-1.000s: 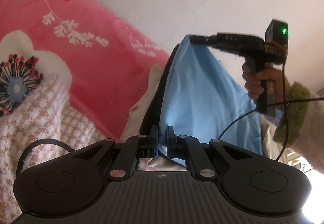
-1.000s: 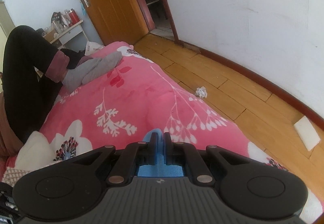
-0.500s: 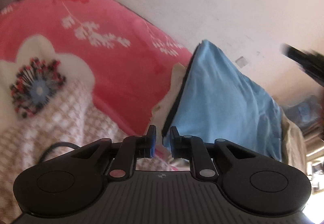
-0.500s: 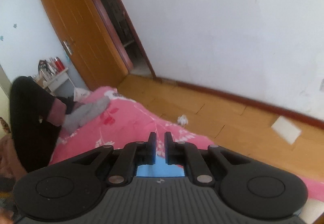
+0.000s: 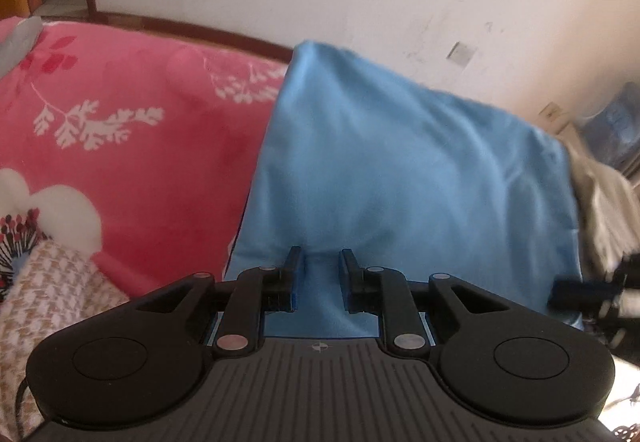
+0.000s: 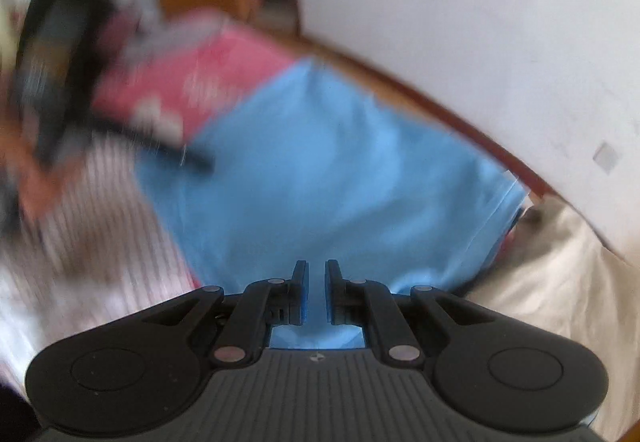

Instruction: Fold clothes

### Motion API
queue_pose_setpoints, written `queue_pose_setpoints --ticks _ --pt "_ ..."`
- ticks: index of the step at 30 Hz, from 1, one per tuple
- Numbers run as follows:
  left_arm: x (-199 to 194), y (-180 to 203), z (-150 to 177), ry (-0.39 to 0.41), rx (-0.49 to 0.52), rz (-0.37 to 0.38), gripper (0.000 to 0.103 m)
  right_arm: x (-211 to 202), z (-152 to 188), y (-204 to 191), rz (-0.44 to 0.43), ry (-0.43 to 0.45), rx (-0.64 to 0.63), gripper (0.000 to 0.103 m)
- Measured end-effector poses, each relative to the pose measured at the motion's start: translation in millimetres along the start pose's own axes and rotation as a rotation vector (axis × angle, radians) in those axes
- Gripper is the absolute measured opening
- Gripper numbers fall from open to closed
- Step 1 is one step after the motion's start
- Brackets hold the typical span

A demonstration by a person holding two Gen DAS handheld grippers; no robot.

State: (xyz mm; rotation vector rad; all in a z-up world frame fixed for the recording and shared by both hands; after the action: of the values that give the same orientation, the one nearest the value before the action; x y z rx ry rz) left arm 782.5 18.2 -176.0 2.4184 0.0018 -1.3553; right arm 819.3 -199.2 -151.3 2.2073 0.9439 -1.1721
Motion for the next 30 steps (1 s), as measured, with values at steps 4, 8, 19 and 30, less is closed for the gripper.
queue_pose_setpoints --ticks 4,8,19,30 --pt "-0.8 -3.3 2.5 0.002 -0.009 0.001 0.019 1.8 43.5 13.5 0.065 -0.133 0.005 0.008" --pt "0.0 -4.0 5.2 0.021 -0.027 -0.005 0.02 -34.7 28.8 16.5 0.072 -0.065 0.012 0.008" --pt "-1.0 -1.4 9.6 0.049 -0.025 -0.03 0.027 28.7 -15.3 71.3 0.1 -0.061 0.16 0.008" --pt "-0.1 -6.6 15.8 0.068 -0.037 -0.015 0.028 26.4 -74.0 93.2 0.112 0.048 0.218 0.009"
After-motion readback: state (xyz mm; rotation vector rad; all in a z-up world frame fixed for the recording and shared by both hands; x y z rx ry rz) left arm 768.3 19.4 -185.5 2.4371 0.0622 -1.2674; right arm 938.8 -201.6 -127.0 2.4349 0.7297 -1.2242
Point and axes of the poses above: each gripper's, at about its wrist camera, not at the fingertips, and x roughly the way its jaws point, y to its right, z to its underside, the point moved 4 cm from there along x, roughly the way its jaws point, and after that the axes turned 4 degrees about z, right-handed, at the moved point
